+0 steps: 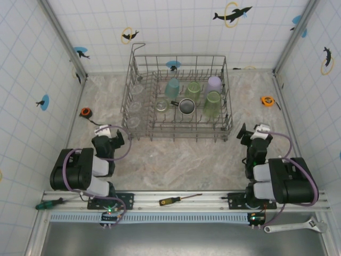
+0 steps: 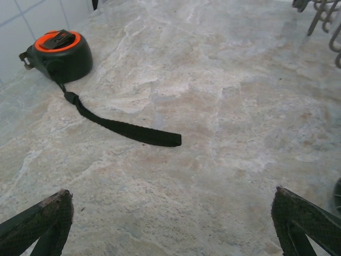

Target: Load the cups into the dish rack

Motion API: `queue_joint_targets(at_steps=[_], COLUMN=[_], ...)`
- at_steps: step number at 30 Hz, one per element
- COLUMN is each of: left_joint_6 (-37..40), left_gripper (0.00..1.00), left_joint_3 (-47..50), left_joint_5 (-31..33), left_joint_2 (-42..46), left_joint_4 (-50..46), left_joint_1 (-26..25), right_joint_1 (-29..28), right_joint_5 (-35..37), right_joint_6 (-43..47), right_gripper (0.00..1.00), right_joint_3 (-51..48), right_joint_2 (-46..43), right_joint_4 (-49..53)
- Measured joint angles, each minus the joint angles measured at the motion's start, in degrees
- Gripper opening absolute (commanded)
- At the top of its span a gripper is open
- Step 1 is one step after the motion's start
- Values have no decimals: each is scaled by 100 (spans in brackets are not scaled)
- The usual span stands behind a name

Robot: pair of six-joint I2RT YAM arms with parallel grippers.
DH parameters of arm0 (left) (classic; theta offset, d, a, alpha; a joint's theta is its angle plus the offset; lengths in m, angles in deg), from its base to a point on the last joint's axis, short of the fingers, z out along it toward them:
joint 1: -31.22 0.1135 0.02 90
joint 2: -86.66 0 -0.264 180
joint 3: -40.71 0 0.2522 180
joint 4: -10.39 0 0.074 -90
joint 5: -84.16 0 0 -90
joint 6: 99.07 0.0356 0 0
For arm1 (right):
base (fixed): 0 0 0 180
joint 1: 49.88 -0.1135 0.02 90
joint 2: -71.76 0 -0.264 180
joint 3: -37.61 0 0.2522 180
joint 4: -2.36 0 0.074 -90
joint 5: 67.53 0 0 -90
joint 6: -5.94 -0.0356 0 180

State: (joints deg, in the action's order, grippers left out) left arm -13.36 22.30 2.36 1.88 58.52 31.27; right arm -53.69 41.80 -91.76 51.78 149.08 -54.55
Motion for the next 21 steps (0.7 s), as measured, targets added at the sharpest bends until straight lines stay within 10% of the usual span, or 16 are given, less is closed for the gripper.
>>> queue_joint_targets(at_steps=[10, 21], left_joint_6=[-2, 2], left_gripper=[98, 98], left_joint_3=[11, 439], left_joint_5=[-140, -162], left_joint_2=[0, -199], left_joint_4=[72, 949], left_joint_1=[7, 37], right_joint_1=[-557, -70], right_joint_5=[280, 199], right_joint_6=[452, 251], right_gripper=[100, 100], right_joint_3=[-2, -2], right_joint_2=[1099, 1012], right_joint_4=[-1335, -562])
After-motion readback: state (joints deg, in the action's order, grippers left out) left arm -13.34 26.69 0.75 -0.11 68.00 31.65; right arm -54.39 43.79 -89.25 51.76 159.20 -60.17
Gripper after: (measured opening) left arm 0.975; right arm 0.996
